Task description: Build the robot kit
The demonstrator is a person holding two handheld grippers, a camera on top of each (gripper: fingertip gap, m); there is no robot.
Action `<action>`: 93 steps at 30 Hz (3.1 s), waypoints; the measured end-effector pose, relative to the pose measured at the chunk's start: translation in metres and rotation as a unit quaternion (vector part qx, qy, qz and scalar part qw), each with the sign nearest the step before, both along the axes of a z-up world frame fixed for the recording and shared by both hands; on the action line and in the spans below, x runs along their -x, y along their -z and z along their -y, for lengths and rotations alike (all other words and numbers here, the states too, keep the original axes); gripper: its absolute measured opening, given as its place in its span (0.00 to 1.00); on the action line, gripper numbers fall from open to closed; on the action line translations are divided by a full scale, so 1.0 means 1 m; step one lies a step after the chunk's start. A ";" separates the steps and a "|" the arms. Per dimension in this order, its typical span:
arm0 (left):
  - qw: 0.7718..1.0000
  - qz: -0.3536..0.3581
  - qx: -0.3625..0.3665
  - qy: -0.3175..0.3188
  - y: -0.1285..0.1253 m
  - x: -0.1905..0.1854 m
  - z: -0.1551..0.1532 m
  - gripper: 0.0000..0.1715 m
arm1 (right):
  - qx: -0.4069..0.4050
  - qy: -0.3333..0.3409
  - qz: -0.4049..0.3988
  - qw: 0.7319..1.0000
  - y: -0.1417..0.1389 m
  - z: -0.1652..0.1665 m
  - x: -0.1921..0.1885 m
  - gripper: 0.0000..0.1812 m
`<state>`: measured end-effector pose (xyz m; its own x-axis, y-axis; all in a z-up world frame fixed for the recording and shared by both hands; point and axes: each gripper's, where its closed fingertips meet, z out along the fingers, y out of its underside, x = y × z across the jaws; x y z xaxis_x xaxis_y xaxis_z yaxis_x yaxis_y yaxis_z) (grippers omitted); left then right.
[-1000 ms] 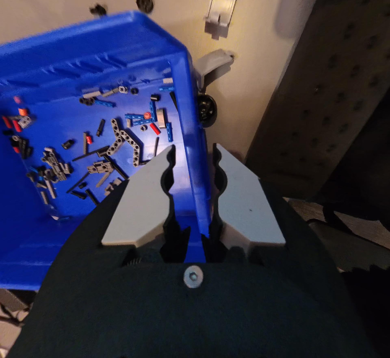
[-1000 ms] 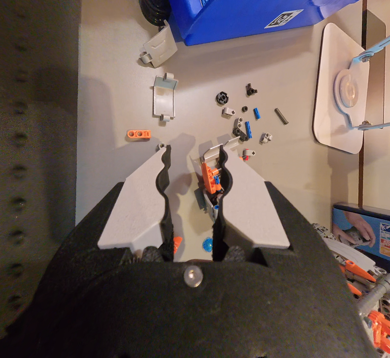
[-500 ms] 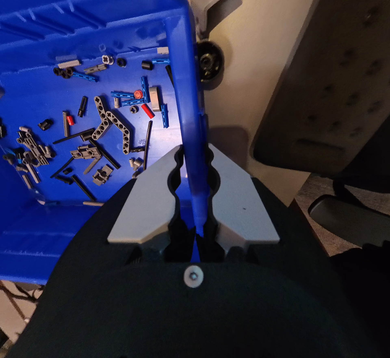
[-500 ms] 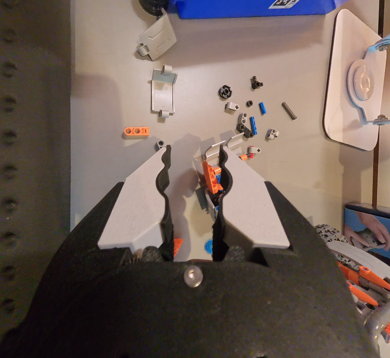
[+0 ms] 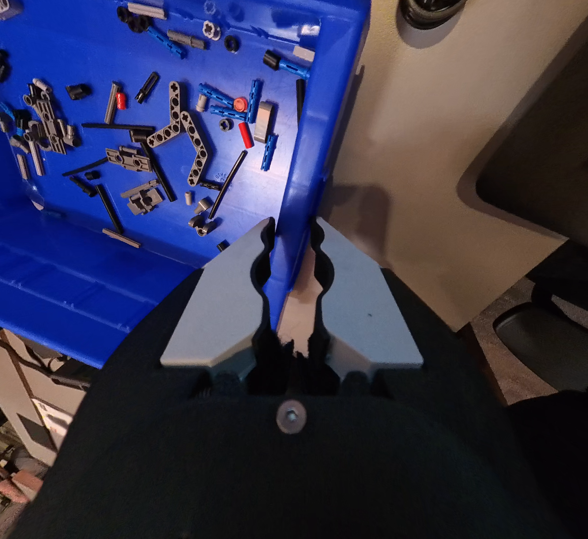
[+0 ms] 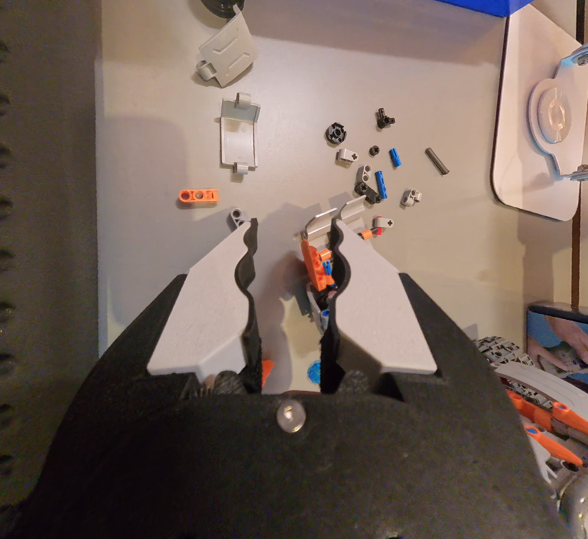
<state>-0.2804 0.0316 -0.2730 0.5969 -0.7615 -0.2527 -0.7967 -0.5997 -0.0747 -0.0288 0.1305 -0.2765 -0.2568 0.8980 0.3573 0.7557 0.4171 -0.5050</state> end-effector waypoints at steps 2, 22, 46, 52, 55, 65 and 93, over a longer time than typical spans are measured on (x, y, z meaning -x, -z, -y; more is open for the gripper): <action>1.000 -0.007 -0.008 -0.005 0.000 0.003 -0.001 0.12 | 0.003 0.003 -0.009 1.000 -0.003 -0.001 0.001 0.24; 0.963 0.139 -0.219 0.068 -0.067 -0.057 -0.002 0.21 | 0.034 0.105 -0.175 0.978 -0.061 -0.047 0.002 0.26; 0.893 0.312 -0.276 0.170 -0.034 -0.189 -0.006 0.14 | 0.057 0.070 -0.099 0.991 -0.039 -0.046 0.034 0.15; 0.893 0.320 -0.271 0.166 -0.014 -0.198 -0.014 0.13 | 0.050 0.015 0.019 0.998 -0.016 -0.060 0.043 0.11; 0.886 0.311 -0.298 0.170 -0.015 -0.200 -0.019 0.12 | 0.048 -0.009 0.069 0.996 -0.004 -0.064 0.047 0.10; 0.869 0.334 -0.311 0.191 -0.020 -0.210 -0.020 0.10 | 0.070 -0.027 0.160 0.984 0.028 -0.068 0.043 0.08; 0.857 0.344 -0.349 0.160 -0.034 -0.201 -0.028 0.11 | 0.108 -0.060 0.005 0.992 -0.049 -0.032 0.063 0.03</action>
